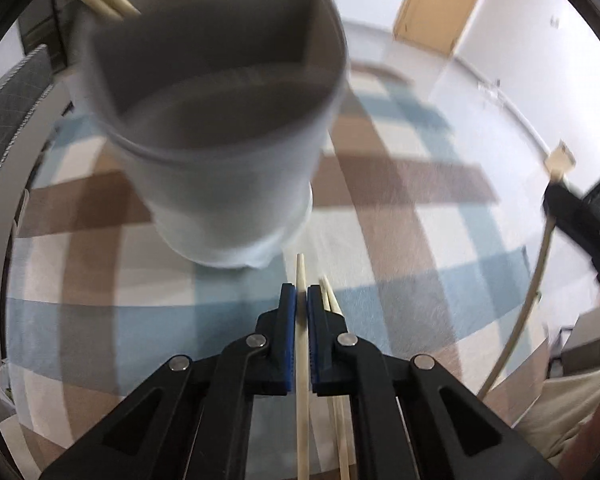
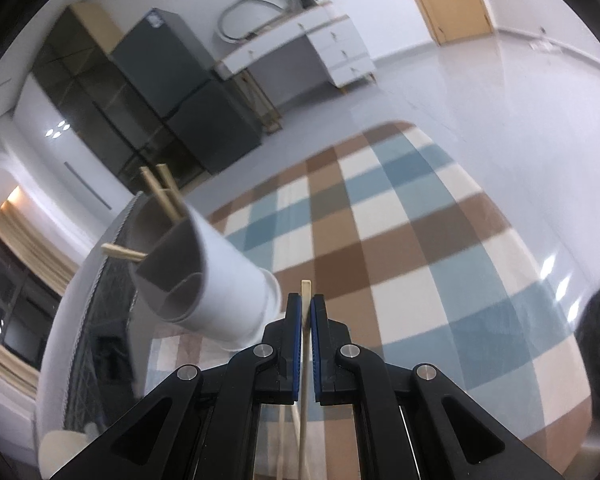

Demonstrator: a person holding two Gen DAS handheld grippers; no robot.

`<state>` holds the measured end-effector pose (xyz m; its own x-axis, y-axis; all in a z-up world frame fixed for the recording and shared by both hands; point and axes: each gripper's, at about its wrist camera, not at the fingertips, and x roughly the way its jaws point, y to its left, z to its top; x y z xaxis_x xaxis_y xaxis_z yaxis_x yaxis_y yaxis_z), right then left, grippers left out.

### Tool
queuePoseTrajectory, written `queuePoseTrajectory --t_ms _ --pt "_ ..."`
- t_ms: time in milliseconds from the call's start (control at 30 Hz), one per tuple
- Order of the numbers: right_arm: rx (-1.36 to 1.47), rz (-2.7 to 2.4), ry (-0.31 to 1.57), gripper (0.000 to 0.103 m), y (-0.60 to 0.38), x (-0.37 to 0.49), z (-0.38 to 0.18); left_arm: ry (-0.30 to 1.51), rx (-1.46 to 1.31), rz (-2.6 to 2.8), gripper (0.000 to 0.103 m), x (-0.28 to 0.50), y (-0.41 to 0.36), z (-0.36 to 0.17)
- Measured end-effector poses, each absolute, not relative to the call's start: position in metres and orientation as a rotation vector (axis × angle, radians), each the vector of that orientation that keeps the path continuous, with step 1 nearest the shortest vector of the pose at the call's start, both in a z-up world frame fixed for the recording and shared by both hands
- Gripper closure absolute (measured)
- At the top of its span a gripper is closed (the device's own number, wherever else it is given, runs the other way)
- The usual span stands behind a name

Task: Organize utensils
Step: 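Lift the chopsticks with both grippers and carry them toward the holder, then lower both held chopsticks into the holder compartments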

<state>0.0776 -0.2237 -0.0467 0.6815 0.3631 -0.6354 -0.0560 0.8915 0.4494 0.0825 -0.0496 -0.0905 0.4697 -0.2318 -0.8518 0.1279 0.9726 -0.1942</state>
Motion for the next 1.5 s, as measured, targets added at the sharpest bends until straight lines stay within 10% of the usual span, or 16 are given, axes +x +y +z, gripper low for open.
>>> queuePoseTrajectory --t_ms 1500 --pt "0.124 0.404 0.293 0.099 -0.145 0.048 0.117 0.659 -0.184 -0.311 0.102 0.055 0.02 0.126"
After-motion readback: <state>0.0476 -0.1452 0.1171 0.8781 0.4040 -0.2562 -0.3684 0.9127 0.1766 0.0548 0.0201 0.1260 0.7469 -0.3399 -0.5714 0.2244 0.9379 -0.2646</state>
